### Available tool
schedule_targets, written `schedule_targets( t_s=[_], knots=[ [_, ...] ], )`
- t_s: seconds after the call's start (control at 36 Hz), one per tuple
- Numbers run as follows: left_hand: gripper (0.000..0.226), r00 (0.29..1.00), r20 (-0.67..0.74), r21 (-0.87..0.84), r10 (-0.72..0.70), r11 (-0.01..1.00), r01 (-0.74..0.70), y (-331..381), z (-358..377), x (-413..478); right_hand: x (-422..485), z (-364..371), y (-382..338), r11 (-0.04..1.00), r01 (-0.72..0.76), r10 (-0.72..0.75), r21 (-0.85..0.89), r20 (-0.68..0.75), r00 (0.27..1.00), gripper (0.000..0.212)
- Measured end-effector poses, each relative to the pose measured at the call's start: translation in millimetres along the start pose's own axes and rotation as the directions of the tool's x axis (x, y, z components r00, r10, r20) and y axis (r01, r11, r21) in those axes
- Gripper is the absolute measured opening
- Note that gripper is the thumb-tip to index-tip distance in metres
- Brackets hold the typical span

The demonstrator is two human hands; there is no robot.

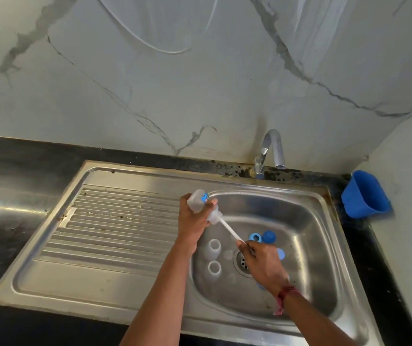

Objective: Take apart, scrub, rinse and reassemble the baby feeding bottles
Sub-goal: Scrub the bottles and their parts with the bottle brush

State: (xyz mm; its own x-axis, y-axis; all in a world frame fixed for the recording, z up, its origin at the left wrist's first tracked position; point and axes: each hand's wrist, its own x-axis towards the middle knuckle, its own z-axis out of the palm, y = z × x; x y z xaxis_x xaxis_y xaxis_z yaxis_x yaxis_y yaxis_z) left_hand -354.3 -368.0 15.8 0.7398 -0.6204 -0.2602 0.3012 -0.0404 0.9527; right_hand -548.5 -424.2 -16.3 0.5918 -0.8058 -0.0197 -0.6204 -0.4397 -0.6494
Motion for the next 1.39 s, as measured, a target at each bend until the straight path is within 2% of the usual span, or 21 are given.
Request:
schedule_targets(
  t_s=[0.11, 0.19, 0.33, 0.39, 0.44, 0.5, 0.67, 0.81, 0.86, 0.97, 1.11, 1.25, 1.31, 1.39],
  knots=[
    [0.068, 0.999, 0.022, 0.203, 0.041, 0.978, -0.045, 4, -9, 3, 1, -3, 4, 0.999, 0.033, -0.03, -0.035, 0.085, 0.996, 0.05],
    [0.071, 0.999, 0.034, 0.273, 0.022, 0.961, -0.031, 10, -8, -1, 0, -9, 6, 0.999, 0.038, -0.035, -0.019, 0.148, 0.988, 0.052],
    [0.082, 0.994, 0.089, 0.211, -0.061, 0.977, 0.041, 2, -6, 0, -6, -18, 14, 0.992, 0.123, -0.117, -0.026, 0.159, 0.98, 0.06],
    [0.082, 0.99, 0.09, 0.193, -0.109, 0.977, 0.09, 0, -7, -2, -10, -21, 18, 0.986, 0.168, -0.164, -0.022, 0.135, 0.977, 0.073],
    [0.078, 0.987, 0.082, 0.168, -0.139, 0.978, 0.124, 1, -4, -9, -16, -22, 23, 0.982, 0.19, -0.189, -0.004, 0.111, 0.976, 0.088],
    [0.069, 0.983, 0.094, 0.121, -0.158, 0.982, 0.147, 1, -2, -16, -19, -23, 27, 0.981, 0.191, -0.193, 0.033, 0.081, 0.978, 0.091],
    [0.053, 0.986, 0.051, -0.127, -0.157, 0.979, 0.162, -6, 9, -25, -12, -25, 37, 0.992, 0.114, -0.117, 0.056, 0.047, 0.992, 0.075],
    [0.061, 0.989, -0.007, -0.213, -0.146, 0.967, 0.142, -5, 17, -29, -8, -33, 32, 0.995, 0.071, -0.075, 0.073, 0.046, 0.996, 0.063],
    [0.062, 0.994, -0.042, -0.193, -0.105, 0.976, 0.095, -4, 22, -29, -7, -35, 31, 0.991, 0.042, -0.05, 0.126, 0.063, 0.997, 0.057],
    [0.048, 0.998, -0.067, -0.053, 0.014, 0.998, -0.018, -2, 25, -29, 0, -35, 32, 0.982, 0.009, -0.032, 0.187, 0.121, 0.992, 0.054],
    [0.067, 0.994, -0.044, 0.116, 0.099, 0.989, -0.093, 0, 17, -28, -1, -35, 35, 0.984, 0.01, -0.051, 0.18, 0.225, 0.973, 0.056],
    [0.066, 1.0, 0.019, 0.254, 0.019, 0.967, -0.023, 0, 10, -25, -5, -43, 40, 0.975, 0.062, -0.126, 0.212, 0.307, 0.943, 0.059],
    [0.067, 1.0, 0.009, 0.221, -0.003, 0.975, 0.001, 4, 12, -30, -9, -49, 40, 0.97, 0.096, -0.163, 0.223, 0.305, 0.938, 0.057],
    [0.052, 0.996, -0.014, 0.097, -0.083, 0.992, 0.084, 6, 15, -37, -11, -54, 40, 0.958, 0.111, -0.186, 0.264, 0.277, 0.943, 0.056]
  ],
)
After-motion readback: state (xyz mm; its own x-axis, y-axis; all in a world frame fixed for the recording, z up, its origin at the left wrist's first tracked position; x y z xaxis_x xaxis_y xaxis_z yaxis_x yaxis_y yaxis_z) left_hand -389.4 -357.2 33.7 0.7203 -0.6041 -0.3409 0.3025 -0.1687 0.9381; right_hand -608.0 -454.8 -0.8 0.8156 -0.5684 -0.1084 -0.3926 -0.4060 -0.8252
